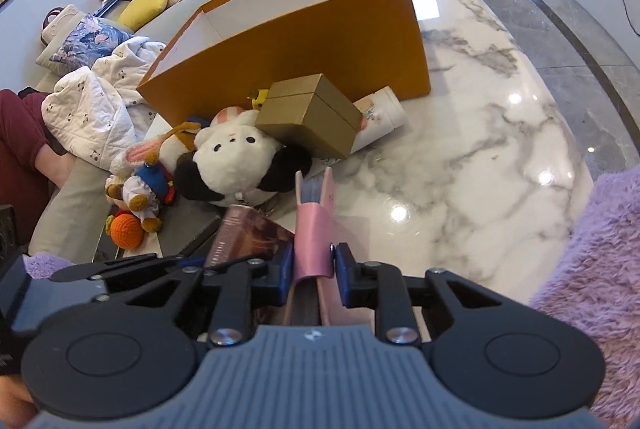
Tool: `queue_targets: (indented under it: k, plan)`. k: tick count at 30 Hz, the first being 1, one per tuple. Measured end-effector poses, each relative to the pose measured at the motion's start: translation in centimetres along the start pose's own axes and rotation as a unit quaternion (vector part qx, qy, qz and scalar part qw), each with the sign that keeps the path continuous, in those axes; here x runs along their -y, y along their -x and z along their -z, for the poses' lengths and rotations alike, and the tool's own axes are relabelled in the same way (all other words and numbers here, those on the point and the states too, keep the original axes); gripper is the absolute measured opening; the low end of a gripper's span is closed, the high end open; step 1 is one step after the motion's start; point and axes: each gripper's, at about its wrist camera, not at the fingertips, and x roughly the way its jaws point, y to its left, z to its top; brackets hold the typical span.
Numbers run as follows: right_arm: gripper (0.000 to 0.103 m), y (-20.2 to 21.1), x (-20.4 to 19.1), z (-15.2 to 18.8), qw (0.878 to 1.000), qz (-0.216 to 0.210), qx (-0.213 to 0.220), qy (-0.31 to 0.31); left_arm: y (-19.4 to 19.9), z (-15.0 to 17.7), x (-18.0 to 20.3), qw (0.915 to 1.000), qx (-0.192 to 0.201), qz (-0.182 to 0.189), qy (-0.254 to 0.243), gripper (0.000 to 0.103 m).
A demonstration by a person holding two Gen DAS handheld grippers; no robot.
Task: Organize objects
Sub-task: 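Carry the PHOTO CARD box and pink wallet with both tools over the orange box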
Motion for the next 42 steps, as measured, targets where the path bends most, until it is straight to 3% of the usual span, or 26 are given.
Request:
queue_targets:
  k: [5,11,15,21,25,27,31,34,39,42]
  plan:
    - [0.023,1.8,0.6,-1.7,0.999,-0.042,0.014,-0.027,2.5,-1.8,-1.2,0.9989,0.023,0.029,0.031,0.025]
    - [0.023,5.5,-1.4,-5.8,0.994,-0.074,0.086,0.009,6.0,-6.1,-3.1,0.9949,0.079,0.034,0.051,0.025]
    - [0.023,5.9,-3.0,-9.6,0.988,-0.086,0.12,0.037,6.4,-10.1,-4.6,0.9941,0.098,0.011,0.044,0.025]
    - [0.023,3.1,-5.1,-15.9,0.982,-0.086,0.16,0.057,4.9,-16.9,-7.6,0.9904,0.128,-0.016,0.05,0.025]
    - [0.023,-1.2,-5.5,-19.7,0.985,-0.078,0.146,0.047,0.0,-20.2,-9.5,0.9927,0.095,-0.046,0.057,0.025]
    - [0.023,-4.0,-5.8,-20.9,0.988,-0.063,0.131,0.043,-2.7,-20.5,-9.7,0.9934,0.073,-0.073,0.049,0.025]
    - [0.023,-9.4,-5.7,-21.1,0.995,-0.052,0.082,0.03,-7.2,-20.2,-9.5,0.9955,0.02,-0.085,0.038,0.025]
    - [0.023,-12.1,-5.5,-20.5,0.997,-0.051,0.052,0.02,-8.7,-20.3,-9.2,0.9952,0.001,-0.097,0.015,0.025]
    - [0.022,-14.0,-5.1,-20.3,0.998,-0.045,0.039,0.009,-10.3,-19.8,-8.5,0.9934,-0.04,-0.106,-0.019,0.025]
    - [0.022,-14.5,-4.9,-20.4,0.998,-0.047,0.032,0.004,-10.6,-19.6,-8.1,0.9926,-0.04,-0.112,-0.027,0.025]
